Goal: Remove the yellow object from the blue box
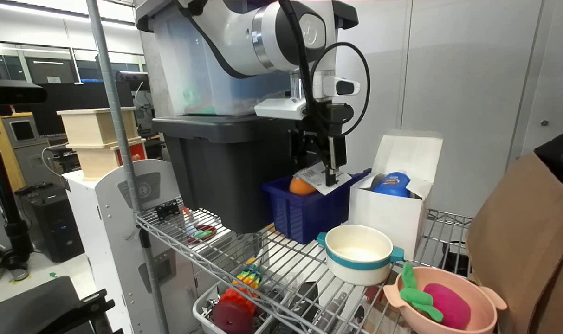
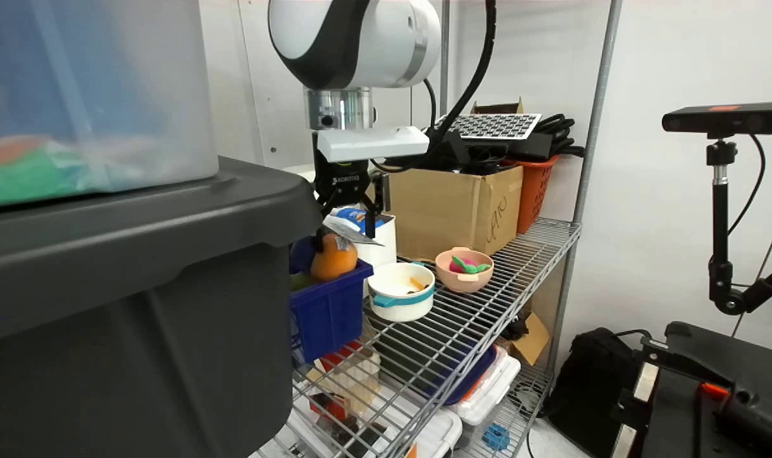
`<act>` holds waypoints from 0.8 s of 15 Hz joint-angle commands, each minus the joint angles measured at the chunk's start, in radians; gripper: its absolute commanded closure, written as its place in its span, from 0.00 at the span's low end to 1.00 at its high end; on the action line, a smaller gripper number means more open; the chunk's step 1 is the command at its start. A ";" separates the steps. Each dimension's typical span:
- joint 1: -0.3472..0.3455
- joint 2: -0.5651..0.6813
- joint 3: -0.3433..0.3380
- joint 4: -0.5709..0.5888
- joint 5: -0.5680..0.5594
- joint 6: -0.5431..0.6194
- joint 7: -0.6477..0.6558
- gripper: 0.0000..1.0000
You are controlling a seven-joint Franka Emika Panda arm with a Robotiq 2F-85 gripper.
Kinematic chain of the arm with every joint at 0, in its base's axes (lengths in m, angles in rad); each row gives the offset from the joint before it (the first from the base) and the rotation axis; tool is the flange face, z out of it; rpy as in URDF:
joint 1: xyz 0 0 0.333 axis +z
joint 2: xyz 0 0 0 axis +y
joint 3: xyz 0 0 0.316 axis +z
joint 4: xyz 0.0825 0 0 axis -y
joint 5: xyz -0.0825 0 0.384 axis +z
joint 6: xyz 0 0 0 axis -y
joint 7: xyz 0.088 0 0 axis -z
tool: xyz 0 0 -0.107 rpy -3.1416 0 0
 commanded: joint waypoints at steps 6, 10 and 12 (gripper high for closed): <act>0.018 0.037 -0.015 0.080 -0.008 -0.029 0.029 0.69; 0.015 0.035 -0.015 0.093 -0.005 -0.037 0.033 0.97; 0.012 0.029 -0.016 0.100 -0.002 -0.043 0.033 1.00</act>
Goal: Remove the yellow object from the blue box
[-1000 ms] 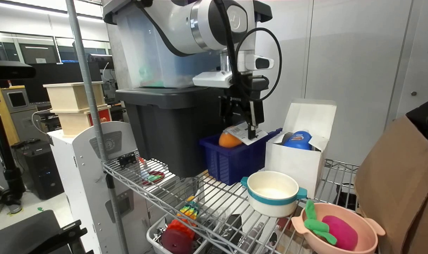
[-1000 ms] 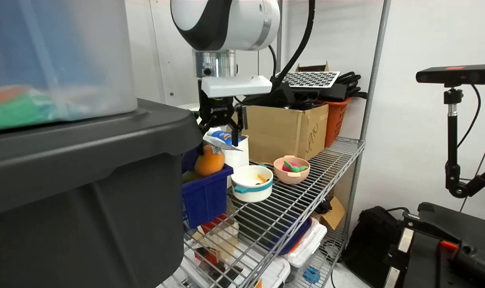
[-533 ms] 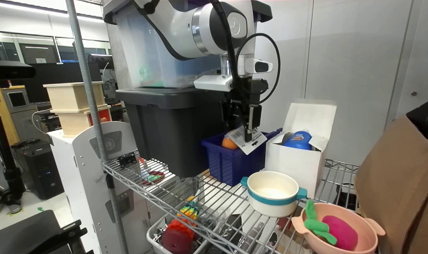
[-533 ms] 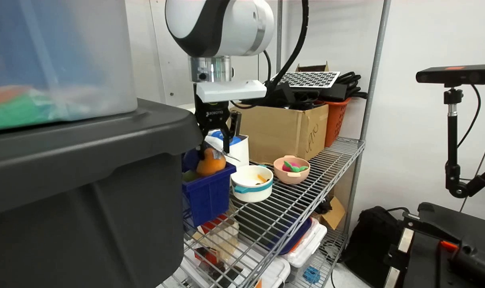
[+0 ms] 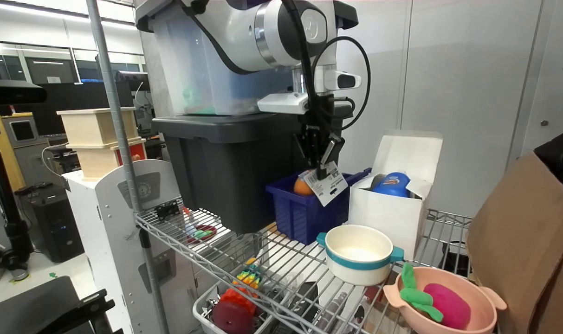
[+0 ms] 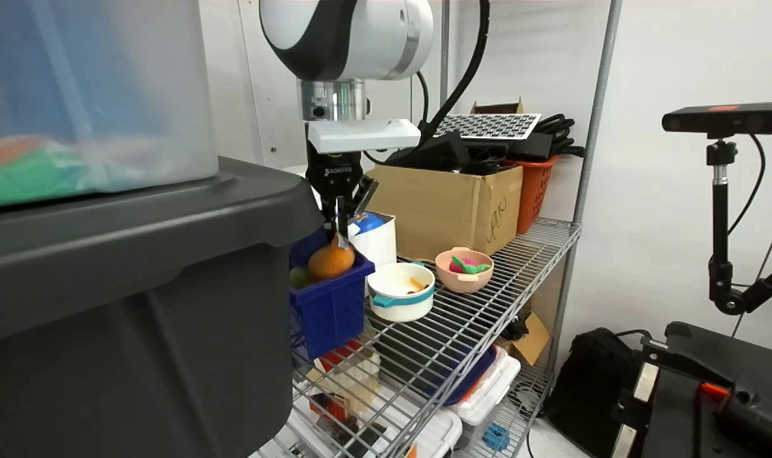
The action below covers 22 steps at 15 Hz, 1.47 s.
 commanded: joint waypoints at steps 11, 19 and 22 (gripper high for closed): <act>-0.024 -0.084 -0.002 0.073 0.013 -0.096 -0.002 0.98; -0.044 -0.207 -0.013 0.042 -0.005 -0.261 -0.014 0.98; -0.048 -0.222 -0.038 0.048 -0.036 -0.284 0.003 0.98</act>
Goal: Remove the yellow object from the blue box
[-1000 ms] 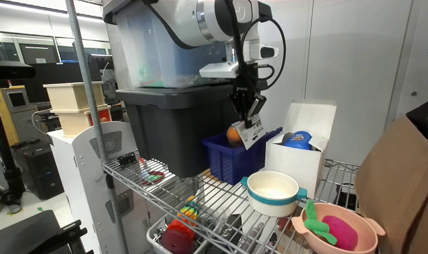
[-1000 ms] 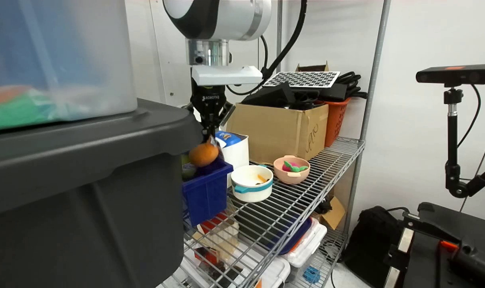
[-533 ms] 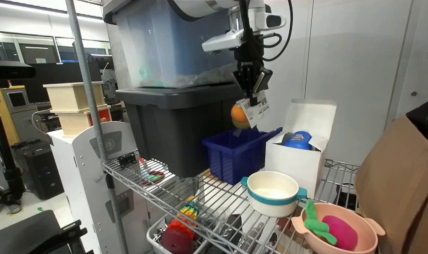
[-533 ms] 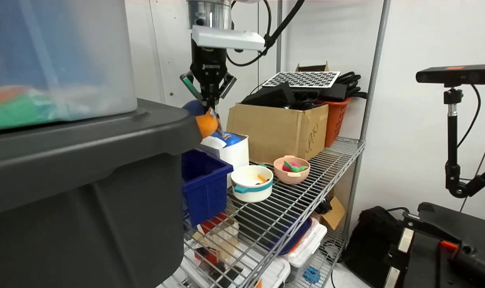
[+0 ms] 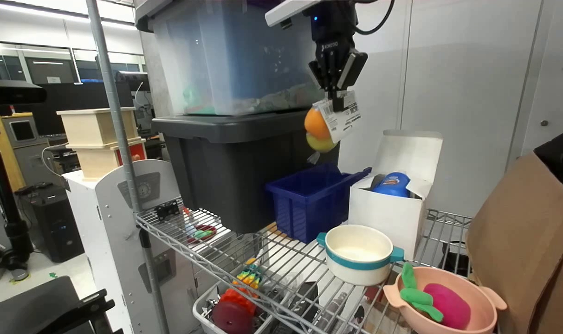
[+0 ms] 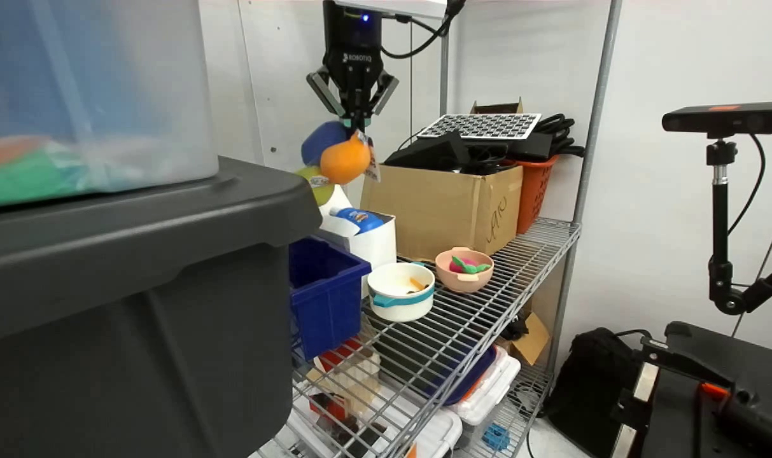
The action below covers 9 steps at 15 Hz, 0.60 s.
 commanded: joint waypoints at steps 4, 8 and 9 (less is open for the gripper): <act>-0.008 -0.027 -0.060 -0.012 -0.087 -0.060 0.017 0.98; -0.017 -0.006 -0.076 -0.008 -0.121 -0.093 0.013 0.98; -0.019 -0.004 -0.078 -0.005 -0.125 -0.102 0.012 0.98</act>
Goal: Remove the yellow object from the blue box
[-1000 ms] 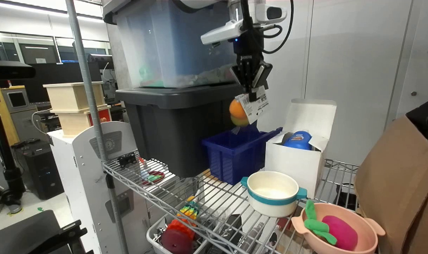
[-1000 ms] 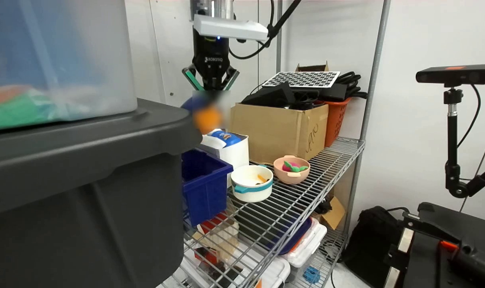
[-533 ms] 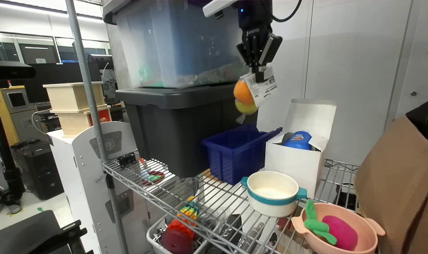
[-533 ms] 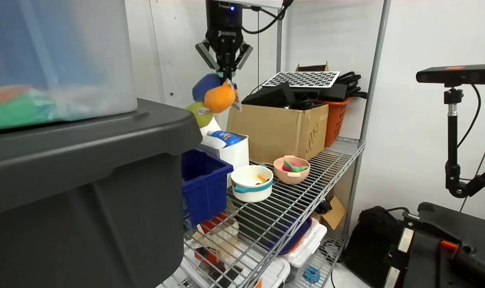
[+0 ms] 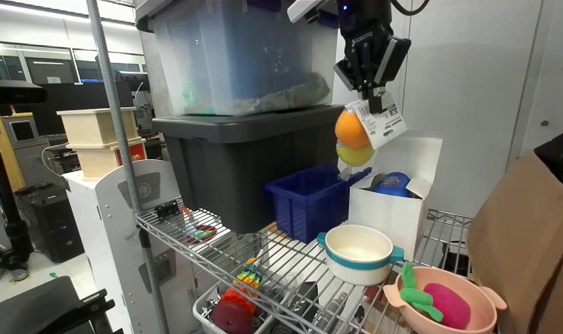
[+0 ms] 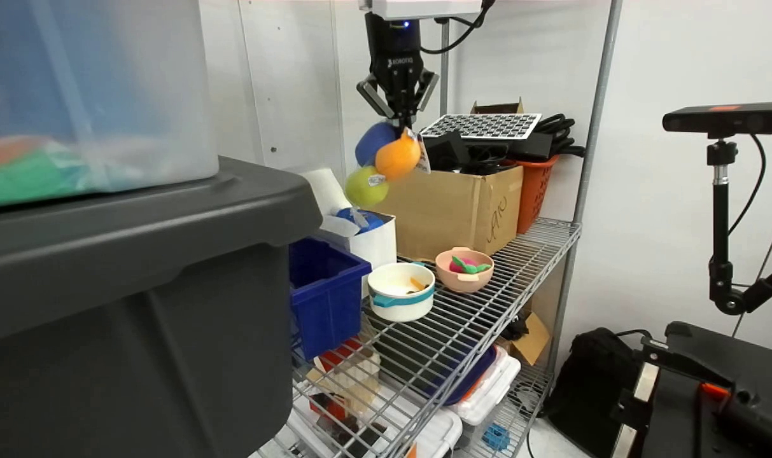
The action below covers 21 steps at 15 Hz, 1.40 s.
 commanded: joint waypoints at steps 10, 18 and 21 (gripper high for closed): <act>-0.013 -0.095 0.027 -0.238 -0.030 -0.026 -0.093 0.98; -0.013 -0.230 0.042 -0.495 -0.032 0.037 -0.137 0.98; -0.007 -0.220 0.063 -0.544 -0.021 0.072 -0.136 0.98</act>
